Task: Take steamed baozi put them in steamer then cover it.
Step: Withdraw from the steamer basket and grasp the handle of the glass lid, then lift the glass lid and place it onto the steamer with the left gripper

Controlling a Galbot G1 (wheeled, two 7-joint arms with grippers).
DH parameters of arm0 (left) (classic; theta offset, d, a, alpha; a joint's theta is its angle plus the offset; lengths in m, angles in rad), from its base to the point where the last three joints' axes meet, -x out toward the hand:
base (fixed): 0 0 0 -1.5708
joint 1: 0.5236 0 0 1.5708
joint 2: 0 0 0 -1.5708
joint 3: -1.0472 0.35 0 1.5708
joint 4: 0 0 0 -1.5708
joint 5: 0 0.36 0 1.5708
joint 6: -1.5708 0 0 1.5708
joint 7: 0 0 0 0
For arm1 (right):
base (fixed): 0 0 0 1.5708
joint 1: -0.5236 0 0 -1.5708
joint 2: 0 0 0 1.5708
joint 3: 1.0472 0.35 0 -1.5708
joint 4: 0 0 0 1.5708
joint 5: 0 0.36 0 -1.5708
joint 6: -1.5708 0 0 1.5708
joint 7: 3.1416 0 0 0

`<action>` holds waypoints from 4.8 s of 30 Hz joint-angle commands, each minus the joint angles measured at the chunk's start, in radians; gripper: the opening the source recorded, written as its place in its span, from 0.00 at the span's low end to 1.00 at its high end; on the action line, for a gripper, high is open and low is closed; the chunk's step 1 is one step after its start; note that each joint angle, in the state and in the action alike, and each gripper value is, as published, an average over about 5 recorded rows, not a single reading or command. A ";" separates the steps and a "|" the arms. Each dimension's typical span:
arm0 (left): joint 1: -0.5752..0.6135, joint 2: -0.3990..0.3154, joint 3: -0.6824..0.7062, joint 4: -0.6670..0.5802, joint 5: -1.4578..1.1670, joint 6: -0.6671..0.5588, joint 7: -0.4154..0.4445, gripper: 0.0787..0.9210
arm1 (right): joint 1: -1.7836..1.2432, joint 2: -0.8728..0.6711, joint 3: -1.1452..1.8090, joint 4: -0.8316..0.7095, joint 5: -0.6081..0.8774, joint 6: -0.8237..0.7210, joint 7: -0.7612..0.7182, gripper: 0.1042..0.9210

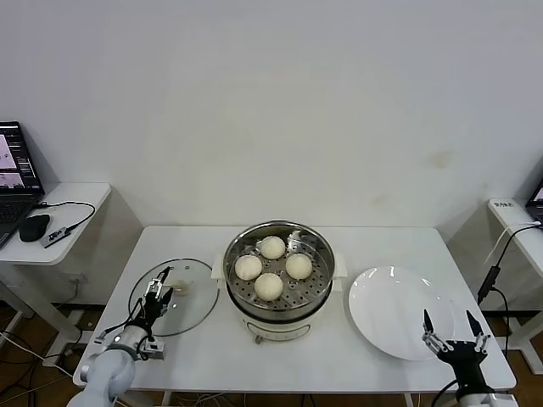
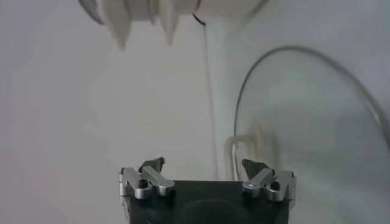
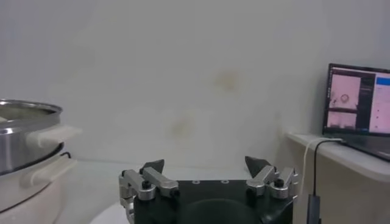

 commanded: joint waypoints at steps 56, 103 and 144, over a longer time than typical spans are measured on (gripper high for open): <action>0.073 0.013 -0.083 -0.145 -0.102 0.078 -0.065 0.07 | 0.001 0.011 -0.044 -0.042 -0.040 0.021 0.000 0.88; -0.101 -0.193 0.455 -0.616 0.147 0.582 0.401 0.07 | 0.062 0.006 -0.175 -0.153 -0.267 0.055 0.027 0.88; -0.156 -0.368 0.508 -0.434 0.330 0.598 0.462 0.07 | 0.059 0.022 -0.215 -0.172 -0.303 0.061 0.027 0.88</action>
